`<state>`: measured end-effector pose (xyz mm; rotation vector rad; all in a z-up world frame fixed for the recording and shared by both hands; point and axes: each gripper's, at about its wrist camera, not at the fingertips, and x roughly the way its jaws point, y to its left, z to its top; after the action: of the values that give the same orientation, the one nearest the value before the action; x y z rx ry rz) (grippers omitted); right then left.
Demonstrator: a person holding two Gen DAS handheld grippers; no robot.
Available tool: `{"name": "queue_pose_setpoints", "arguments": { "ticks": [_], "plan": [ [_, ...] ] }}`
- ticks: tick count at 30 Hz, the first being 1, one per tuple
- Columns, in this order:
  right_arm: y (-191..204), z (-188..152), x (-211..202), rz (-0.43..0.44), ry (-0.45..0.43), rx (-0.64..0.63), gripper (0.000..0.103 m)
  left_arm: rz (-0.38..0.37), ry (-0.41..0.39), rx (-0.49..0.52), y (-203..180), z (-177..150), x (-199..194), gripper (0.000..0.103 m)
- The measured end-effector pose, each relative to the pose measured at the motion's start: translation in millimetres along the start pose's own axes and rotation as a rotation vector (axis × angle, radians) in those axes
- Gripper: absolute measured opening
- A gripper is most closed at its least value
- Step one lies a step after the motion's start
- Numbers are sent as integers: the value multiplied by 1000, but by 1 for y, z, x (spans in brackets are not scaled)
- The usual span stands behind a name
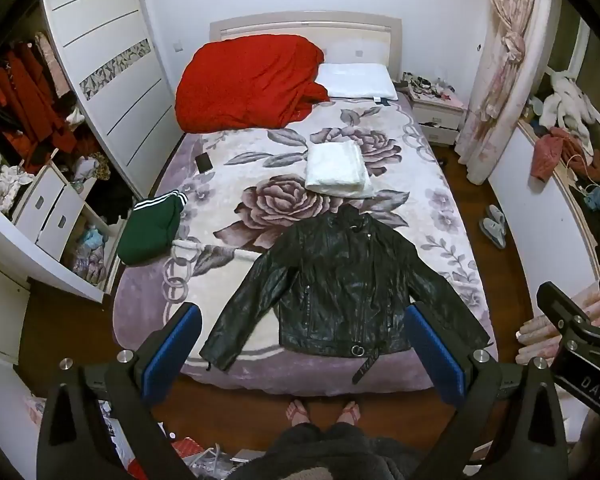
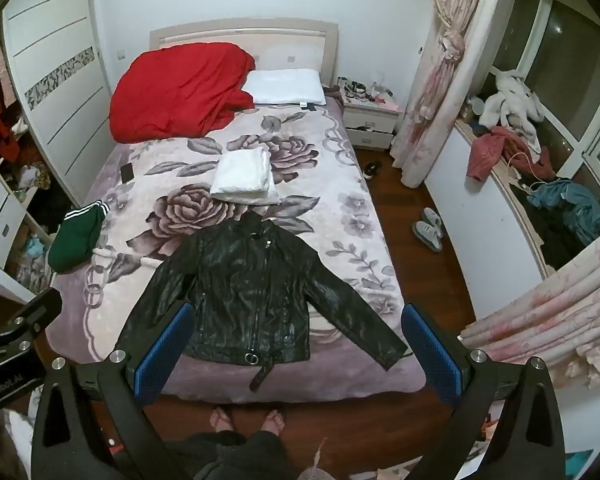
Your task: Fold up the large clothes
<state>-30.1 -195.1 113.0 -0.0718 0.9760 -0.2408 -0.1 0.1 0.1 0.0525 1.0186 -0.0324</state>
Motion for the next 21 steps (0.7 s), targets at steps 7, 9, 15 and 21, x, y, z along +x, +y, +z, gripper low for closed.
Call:
{"name": "queue_pose_setpoints", "arguments": {
  "ticks": [7,9,15,21],
  "plan": [
    [-1,-1,-3,9,-2,2,103,-3,-2,-2,0,0,0,103],
    [-1,-1,-3,9,-3,3,103,-4,-4,0,0,0,0,103],
    [0,-1,-5,8,-5,2,103,0,-7,-2,0,0,0,103],
    [-2,-2,-4,8,-8,1,103,0,-9,-4,0,0,0,103]
  ]
}}
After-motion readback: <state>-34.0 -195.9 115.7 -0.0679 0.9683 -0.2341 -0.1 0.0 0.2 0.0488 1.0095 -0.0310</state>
